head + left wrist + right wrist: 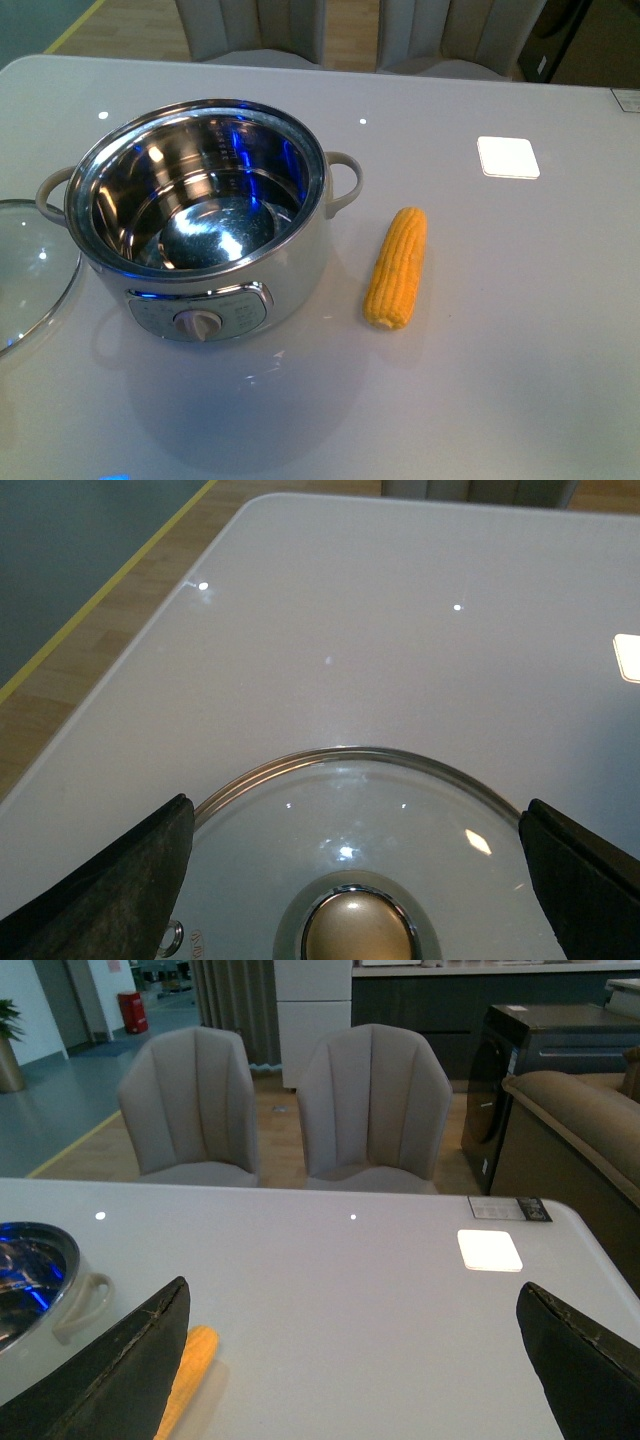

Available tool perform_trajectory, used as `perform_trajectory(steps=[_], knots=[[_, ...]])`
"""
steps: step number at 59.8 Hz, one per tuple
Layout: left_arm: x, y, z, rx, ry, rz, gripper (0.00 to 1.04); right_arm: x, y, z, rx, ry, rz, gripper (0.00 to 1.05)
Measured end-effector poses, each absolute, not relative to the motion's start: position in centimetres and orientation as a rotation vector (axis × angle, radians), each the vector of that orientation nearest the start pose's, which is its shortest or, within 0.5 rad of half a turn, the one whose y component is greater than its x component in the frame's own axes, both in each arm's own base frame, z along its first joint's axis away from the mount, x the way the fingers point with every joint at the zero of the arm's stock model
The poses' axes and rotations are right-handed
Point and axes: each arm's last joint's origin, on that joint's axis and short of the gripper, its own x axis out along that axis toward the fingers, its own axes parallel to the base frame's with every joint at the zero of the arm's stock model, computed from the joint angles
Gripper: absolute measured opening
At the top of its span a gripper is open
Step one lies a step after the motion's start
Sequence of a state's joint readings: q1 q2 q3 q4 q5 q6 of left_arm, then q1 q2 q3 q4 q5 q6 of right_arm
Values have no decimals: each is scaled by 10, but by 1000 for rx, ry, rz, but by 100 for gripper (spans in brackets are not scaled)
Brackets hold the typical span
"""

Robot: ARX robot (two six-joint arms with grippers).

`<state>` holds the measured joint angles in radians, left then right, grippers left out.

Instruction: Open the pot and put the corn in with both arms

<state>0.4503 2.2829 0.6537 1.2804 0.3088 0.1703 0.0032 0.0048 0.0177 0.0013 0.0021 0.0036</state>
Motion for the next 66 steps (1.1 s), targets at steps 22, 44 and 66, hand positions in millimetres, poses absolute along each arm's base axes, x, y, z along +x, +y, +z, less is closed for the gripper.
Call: perform_trajectory(steps=[22,44,66], knots=[[260,111,95,52,234,82,98,97,0,169,4,-14,1,96],[211,78,143,64,133,82,98,97,0,169,4,-14,1,96],[153,51,160,-8,96,91,98,97,0,169,4,-14,1,96]])
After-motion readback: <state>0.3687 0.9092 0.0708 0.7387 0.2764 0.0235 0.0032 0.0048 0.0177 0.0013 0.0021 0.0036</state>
